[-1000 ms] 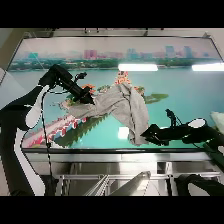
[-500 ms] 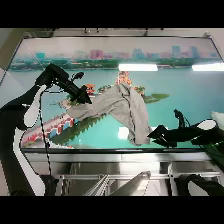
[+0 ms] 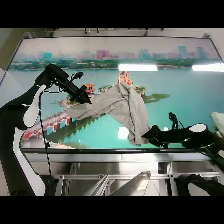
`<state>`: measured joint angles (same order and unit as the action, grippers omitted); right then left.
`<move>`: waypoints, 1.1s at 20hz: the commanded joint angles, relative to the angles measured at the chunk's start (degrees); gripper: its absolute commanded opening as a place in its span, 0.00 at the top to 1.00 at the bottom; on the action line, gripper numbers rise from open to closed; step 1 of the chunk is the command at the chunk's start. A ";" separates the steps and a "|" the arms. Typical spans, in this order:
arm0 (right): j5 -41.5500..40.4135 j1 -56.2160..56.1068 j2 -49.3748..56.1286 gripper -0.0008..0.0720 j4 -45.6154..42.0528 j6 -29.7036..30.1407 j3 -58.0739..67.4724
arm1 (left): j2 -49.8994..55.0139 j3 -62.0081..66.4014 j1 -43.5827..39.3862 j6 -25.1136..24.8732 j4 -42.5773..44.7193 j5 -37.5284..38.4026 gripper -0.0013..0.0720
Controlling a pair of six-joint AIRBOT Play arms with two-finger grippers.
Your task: Fold the shirts.
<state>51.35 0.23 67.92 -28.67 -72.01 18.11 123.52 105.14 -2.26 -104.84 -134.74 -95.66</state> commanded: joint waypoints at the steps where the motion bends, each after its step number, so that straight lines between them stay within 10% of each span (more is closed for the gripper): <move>1: -0.87 -1.25 3.45 0.80 12.24 11.34 0.13 | -0.04 0.09 0.15 -0.02 -0.48 -1.09 0.95; 3: 4.17 -0.59 2.36 0.97 12.81 12.90 1.92 | -1.09 0.07 0.74 -0.04 -0.52 -3.02 0.95; 10: 30.01 20.52 -21.40 0.97 14.40 6.40 20.81 | -20.79 0.07 8.92 -2.27 -10.97 -2.80 0.95; 15: 33.40 44.65 -30.58 0.97 21.92 6.62 46.07 | -44.96 0.07 16.46 -3.56 -13.79 -2.47 0.95; 18: 34.12 45.55 -32.76 0.97 30.51 8.59 51.74 | -61.26 0.00 18.32 -8.46 -12.17 -2.34 0.95; 22: 32.76 40.22 -30.18 0.97 20.81 7.10 51.47 | -73.99 -6.49 18.36 -9.77 -1.20 8.61 0.95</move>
<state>84.60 42.26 36.77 -3.92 -63.83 67.83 58.63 102.63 15.46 -112.81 -142.56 -93.73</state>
